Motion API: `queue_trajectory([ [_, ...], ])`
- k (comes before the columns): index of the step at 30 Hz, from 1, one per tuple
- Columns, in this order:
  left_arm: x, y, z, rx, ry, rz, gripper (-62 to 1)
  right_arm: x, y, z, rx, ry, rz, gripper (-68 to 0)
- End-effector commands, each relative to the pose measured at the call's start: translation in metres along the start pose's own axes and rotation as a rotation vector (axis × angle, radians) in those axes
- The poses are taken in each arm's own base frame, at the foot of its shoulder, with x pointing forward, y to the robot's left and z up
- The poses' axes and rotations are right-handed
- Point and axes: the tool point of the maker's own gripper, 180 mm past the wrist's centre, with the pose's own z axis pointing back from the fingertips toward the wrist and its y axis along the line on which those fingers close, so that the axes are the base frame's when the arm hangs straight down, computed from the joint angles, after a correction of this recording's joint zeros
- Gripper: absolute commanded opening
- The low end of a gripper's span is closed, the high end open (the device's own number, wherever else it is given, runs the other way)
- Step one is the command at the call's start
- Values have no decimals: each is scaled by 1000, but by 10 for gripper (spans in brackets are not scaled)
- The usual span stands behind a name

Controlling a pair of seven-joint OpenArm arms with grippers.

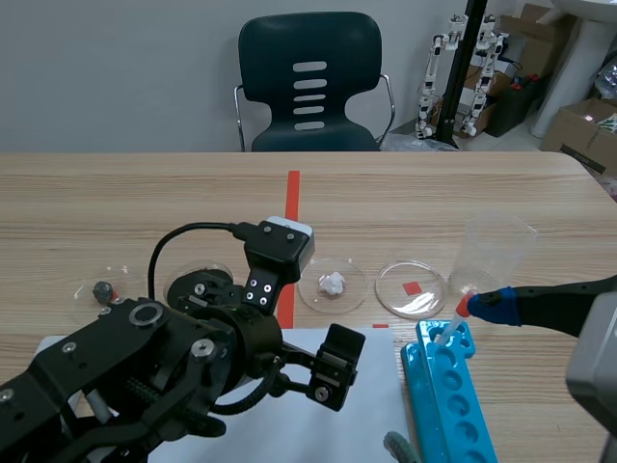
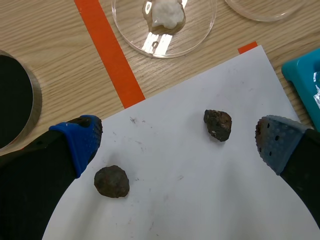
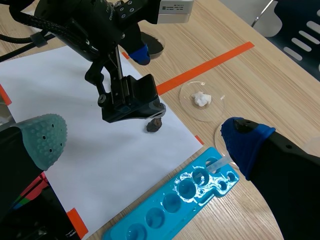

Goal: Put the right mineral back

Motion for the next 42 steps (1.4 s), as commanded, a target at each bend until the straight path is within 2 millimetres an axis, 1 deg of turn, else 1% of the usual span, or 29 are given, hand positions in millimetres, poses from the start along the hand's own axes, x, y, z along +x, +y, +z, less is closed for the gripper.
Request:
queue_trajectory([
  [1, 10, -3, 0, -8, -30, 10, 14, 4, -1, 0, -6, -18, -5, -22],
  [42, 10, -2, 0, 0, -33, -2, 14, 4, -1, 0, -6, -18, -5, -22],
])
